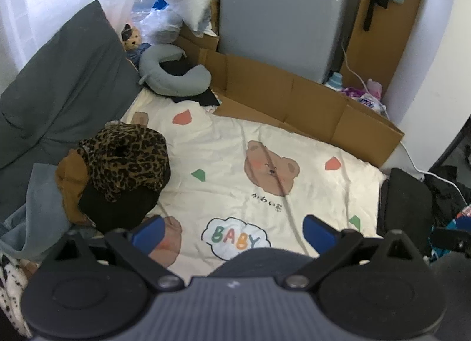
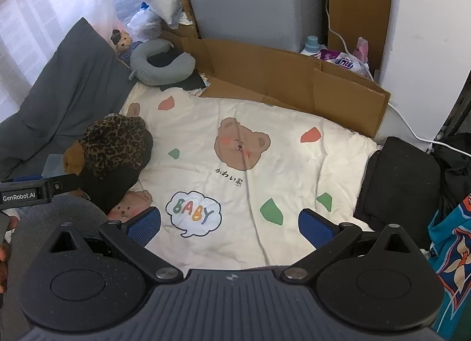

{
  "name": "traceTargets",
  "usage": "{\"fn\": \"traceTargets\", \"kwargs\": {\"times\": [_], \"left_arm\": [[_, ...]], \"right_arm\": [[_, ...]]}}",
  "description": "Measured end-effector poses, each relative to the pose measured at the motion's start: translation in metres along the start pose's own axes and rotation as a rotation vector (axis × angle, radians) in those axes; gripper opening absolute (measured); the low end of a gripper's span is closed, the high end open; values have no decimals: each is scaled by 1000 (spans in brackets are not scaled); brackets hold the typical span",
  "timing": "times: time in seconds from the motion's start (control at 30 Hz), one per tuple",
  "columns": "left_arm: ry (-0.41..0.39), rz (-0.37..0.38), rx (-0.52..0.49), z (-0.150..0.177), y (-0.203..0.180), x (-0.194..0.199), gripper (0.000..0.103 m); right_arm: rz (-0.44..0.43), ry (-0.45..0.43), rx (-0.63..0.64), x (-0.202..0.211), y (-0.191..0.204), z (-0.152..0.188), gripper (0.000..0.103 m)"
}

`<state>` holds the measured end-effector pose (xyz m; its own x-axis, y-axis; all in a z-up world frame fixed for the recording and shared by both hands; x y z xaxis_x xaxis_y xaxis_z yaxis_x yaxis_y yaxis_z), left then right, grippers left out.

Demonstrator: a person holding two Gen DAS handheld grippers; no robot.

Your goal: Fold clothes

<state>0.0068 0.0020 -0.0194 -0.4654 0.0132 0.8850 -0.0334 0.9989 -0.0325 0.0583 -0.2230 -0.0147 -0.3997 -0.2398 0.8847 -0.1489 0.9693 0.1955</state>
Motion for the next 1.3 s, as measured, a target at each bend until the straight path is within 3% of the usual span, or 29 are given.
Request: {"fn": "traceTargets", "kwargs": {"times": [0.4,0.87,1.3], "left_arm": [[31,33,-7,2,-2,-3,101],[10,29,-9,2,-2,1,101],[1,30,-10,3,0,5,101]], "right_arm": [[-12,28,1,-5,0,-3,103],[10,46,3,-9,-1,-5,103],[14,10,-18,-3,-6,-3,103]]}}
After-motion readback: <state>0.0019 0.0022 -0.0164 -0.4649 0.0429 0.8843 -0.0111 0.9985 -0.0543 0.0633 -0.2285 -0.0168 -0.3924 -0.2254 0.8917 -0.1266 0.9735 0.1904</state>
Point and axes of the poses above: each gripper's, at about its wrist camera, not at the fingertips, and x roughly against the way its jaws point, y to its left, z to its underside, the point moved 2 cm from there along -x, roughly the way its jaws point, and after that the axes turned 9 degrees about y, right-handed, at the moved point
